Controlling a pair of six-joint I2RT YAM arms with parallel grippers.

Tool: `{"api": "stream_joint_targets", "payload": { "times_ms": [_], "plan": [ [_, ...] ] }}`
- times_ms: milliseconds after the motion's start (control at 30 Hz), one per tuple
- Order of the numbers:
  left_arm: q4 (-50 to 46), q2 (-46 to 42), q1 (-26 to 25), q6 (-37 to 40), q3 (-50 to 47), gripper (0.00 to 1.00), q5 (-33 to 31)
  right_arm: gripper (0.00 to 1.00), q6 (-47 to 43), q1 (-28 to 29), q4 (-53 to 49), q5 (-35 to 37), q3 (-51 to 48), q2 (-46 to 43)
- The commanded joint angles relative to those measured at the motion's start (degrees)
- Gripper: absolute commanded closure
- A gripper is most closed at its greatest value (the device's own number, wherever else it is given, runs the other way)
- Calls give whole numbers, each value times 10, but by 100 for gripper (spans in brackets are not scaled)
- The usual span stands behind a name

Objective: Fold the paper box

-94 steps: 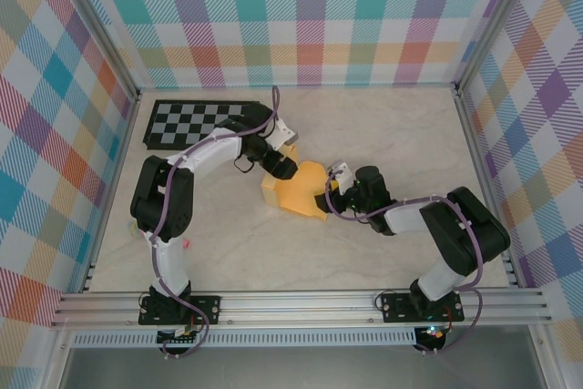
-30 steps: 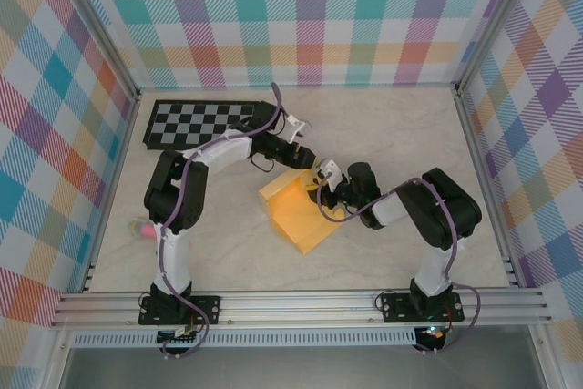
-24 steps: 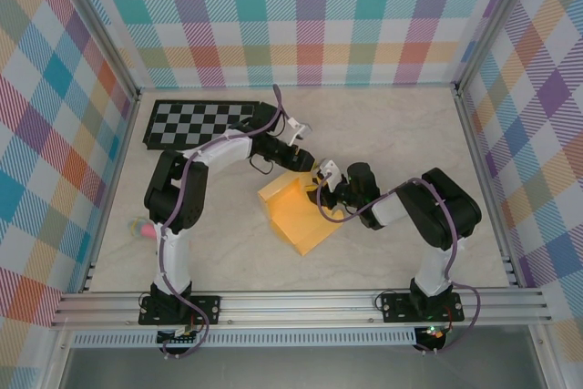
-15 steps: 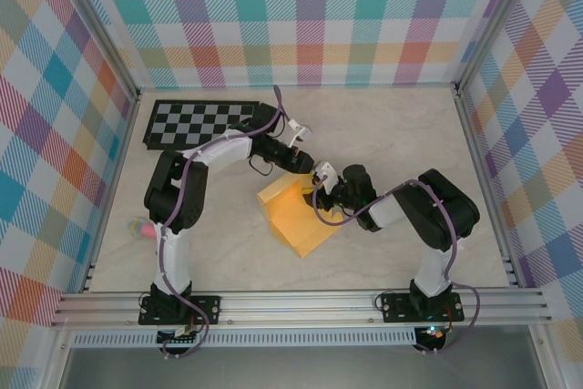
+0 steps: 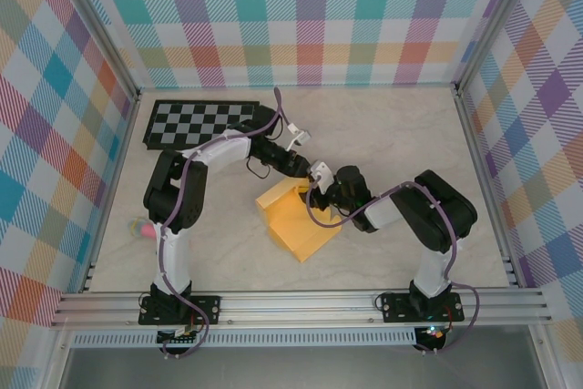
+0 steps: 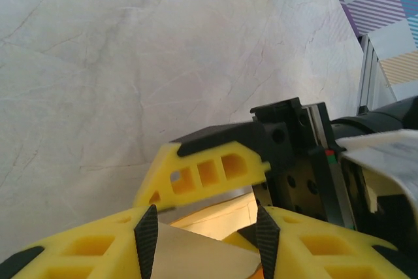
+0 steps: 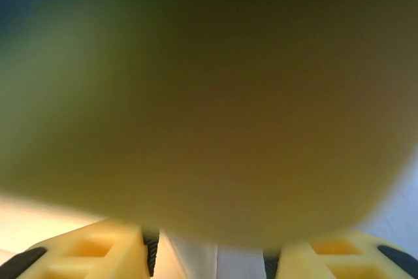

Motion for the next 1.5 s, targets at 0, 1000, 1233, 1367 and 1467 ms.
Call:
{"api": "stream_joint_targets", "payload": {
  "times_ms": [0, 1000, 1233, 1367, 1467],
  "plan": [
    [1, 0, -4, -3, -14, 54, 27, 57, -1, 14, 8, 39, 18, 2],
    [183, -109, 47, -149, -187, 31, 2, 76, 30, 63, -9, 260, 47, 50],
    [248, -87, 34, -194, -203, 31, -1, 83, 50, 65, -12, 276, 59, 77],
    [257, -76, 32, -209, -204, 31, 10, 89, 47, 64, -23, 285, 64, 73],
    [264, -68, 31, -223, -205, 32, 12, 90, 47, 66, -28, 292, 68, 70]
  ]
}}
